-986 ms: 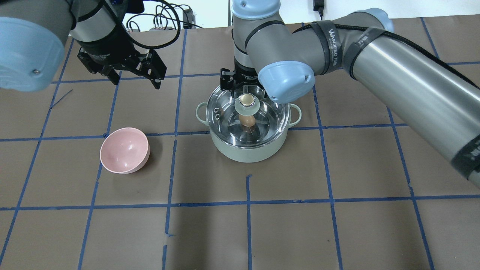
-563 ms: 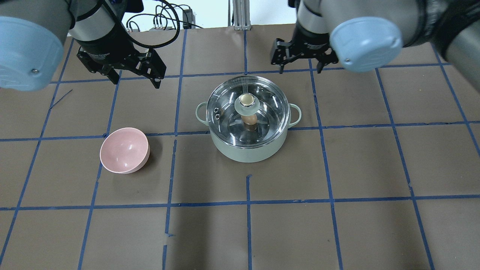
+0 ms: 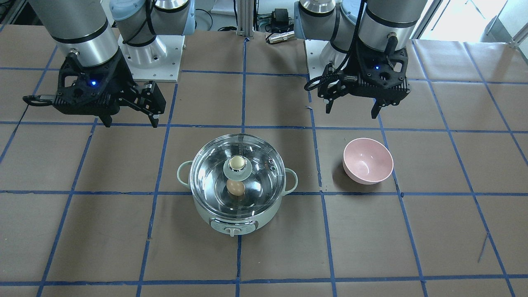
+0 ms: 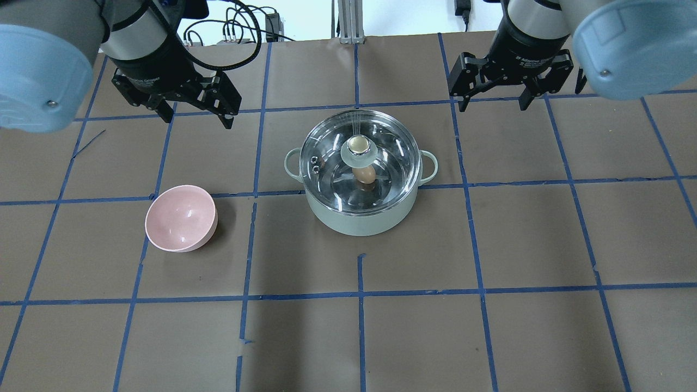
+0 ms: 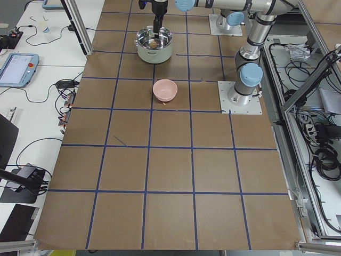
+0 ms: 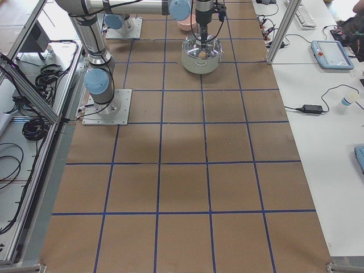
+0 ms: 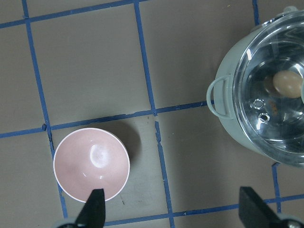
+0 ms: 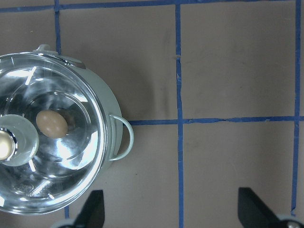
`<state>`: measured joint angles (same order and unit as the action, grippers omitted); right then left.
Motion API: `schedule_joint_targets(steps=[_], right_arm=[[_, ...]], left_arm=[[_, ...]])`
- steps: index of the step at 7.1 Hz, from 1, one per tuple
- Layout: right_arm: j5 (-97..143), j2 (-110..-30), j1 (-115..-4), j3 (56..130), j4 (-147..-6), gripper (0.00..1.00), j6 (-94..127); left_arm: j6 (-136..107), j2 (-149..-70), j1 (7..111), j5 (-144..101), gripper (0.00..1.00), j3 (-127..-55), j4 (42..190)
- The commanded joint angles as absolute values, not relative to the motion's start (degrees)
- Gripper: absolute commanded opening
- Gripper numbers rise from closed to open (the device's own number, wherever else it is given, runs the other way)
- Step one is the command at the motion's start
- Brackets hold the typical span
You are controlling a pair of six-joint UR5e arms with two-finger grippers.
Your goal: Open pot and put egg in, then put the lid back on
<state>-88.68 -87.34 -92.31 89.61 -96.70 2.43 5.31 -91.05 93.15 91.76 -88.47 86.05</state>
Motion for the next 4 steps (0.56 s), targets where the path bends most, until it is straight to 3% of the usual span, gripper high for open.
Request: schedule_joint_targets(steps=[1,4], right_arm=[[-88.24,-88.77,-92.11,92.97,-97.20,1.00,1.58],[-87.89,-89.03,-92.46,94.04,-97.73,1.00,1.41]], left_arm=[[5.36,-91.14,93.08,91.76,1.00,-88.50,85.96],[5.36,-91.76,92.99,91.76,1.00,-88.50,85.52]])
